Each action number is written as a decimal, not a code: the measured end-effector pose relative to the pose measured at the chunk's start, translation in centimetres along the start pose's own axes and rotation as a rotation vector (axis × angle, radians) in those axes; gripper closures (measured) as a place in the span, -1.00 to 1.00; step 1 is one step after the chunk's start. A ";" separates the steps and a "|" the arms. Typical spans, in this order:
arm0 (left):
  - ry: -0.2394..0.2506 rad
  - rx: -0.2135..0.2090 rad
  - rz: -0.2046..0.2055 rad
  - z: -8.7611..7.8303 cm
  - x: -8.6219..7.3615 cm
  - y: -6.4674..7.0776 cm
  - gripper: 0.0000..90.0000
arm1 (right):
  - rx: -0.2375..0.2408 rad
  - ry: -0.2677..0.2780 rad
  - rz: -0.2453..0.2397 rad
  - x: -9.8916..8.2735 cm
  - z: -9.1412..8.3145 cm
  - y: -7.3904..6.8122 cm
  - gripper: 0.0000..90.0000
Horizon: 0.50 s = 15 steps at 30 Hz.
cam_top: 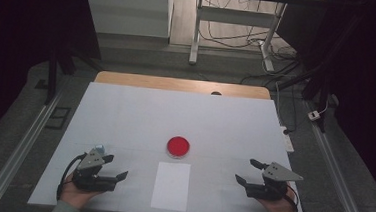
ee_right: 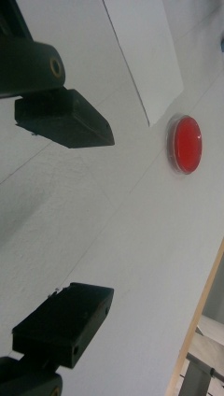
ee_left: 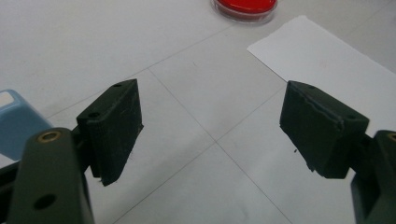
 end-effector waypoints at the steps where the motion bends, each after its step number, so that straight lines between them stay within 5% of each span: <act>1: 0.000 0.000 0.000 0.0 0.0 0.0 -0.53 | 0.002 0.001 0.004 0.0 0.0 0.0 -0.49; 15: -0.003 -0.005 0.003 0.0 0.1 0.0 -0.52 | -0.009 -0.020 0.006 0.0 0.3 -0.1 -0.44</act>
Point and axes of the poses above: each handheld gripper's, and its own axes: z roughly forward along the jaws, x roughly out of its top, y roughly to its right, the point moved 1 cm from there along z, roughly forward along the jaws, and after that the axes turned 13 degrees about x, right-handed, at the moved point
